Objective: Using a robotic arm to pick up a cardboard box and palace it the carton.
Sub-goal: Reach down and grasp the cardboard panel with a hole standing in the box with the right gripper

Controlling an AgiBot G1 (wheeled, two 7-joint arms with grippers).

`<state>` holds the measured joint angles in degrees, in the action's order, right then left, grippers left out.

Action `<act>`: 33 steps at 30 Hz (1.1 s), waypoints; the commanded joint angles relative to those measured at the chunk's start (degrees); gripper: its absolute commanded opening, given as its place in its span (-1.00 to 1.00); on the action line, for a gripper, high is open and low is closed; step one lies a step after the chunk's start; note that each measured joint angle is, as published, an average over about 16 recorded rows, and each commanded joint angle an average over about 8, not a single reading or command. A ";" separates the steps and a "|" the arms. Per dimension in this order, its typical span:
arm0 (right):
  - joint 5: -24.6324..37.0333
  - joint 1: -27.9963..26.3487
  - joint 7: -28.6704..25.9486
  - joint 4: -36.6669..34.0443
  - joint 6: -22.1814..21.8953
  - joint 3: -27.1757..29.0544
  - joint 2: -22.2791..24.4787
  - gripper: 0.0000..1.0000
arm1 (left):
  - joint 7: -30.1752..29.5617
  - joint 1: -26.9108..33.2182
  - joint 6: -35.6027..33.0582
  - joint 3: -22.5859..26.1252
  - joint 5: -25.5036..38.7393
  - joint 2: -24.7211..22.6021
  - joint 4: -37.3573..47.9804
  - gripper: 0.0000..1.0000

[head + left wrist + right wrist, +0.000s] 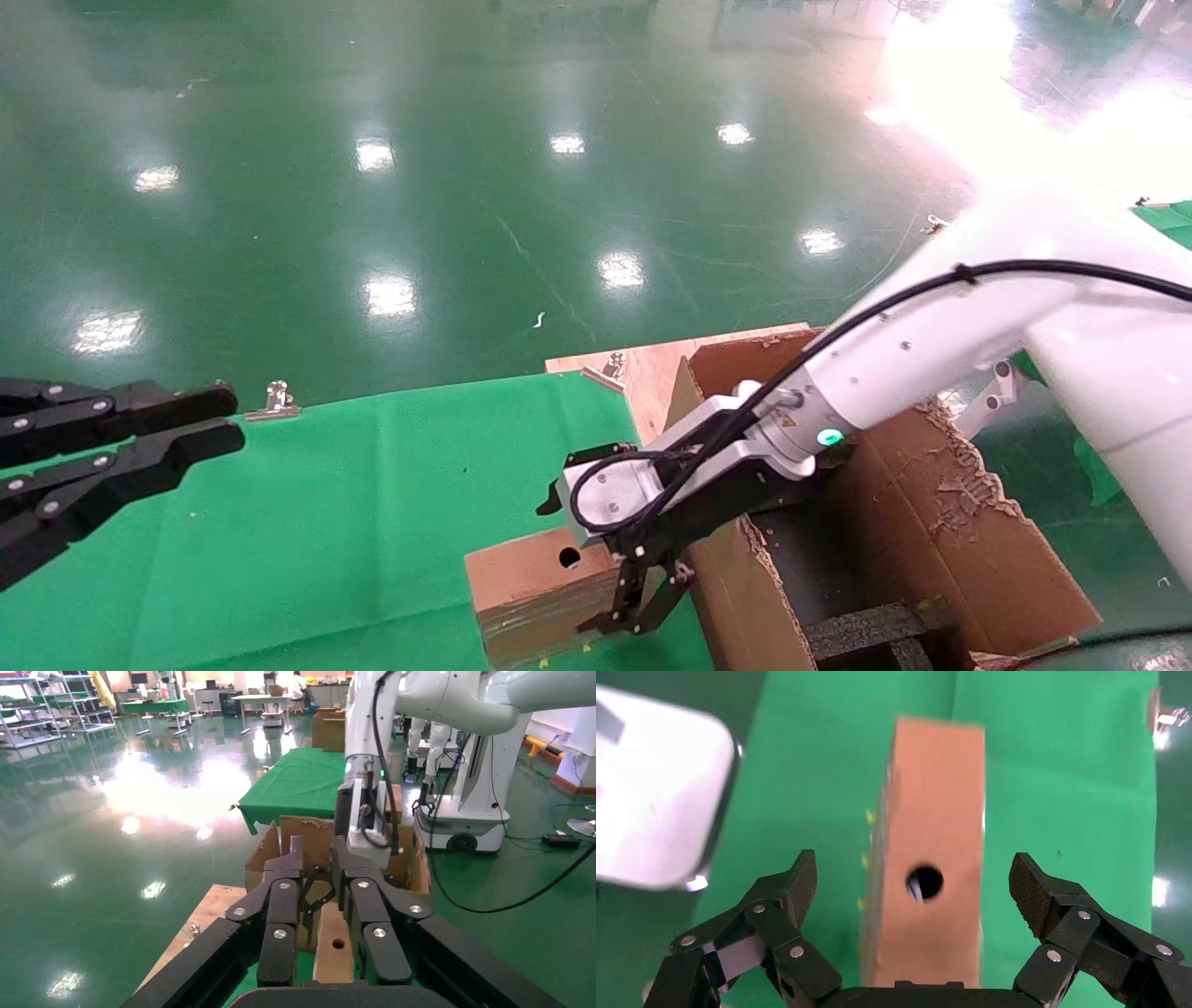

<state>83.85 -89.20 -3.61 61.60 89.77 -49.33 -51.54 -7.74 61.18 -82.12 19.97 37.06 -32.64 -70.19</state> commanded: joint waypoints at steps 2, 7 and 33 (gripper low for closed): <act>2.98 -1.85 1.29 -0.86 -0.15 -2.20 -1.67 1.00 | 0.00 0.00 0.00 0.00 0.00 0.00 0.00 -1.00; 5.30 -3.24 2.70 -1.59 -0.49 -4.26 -3.32 1.00 | 0.00 0.00 0.00 0.00 0.00 0.00 0.00 -0.46; 6.84 -4.12 3.61 -1.93 -0.60 -5.67 -4.38 -1.00 | 0.00 -0.01 0.02 0.00 -0.03 0.01 0.01 1.00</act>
<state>90.71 -93.33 -0.01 59.67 89.17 -55.01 -55.94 -7.74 61.17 -82.10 19.97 37.03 -32.63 -70.17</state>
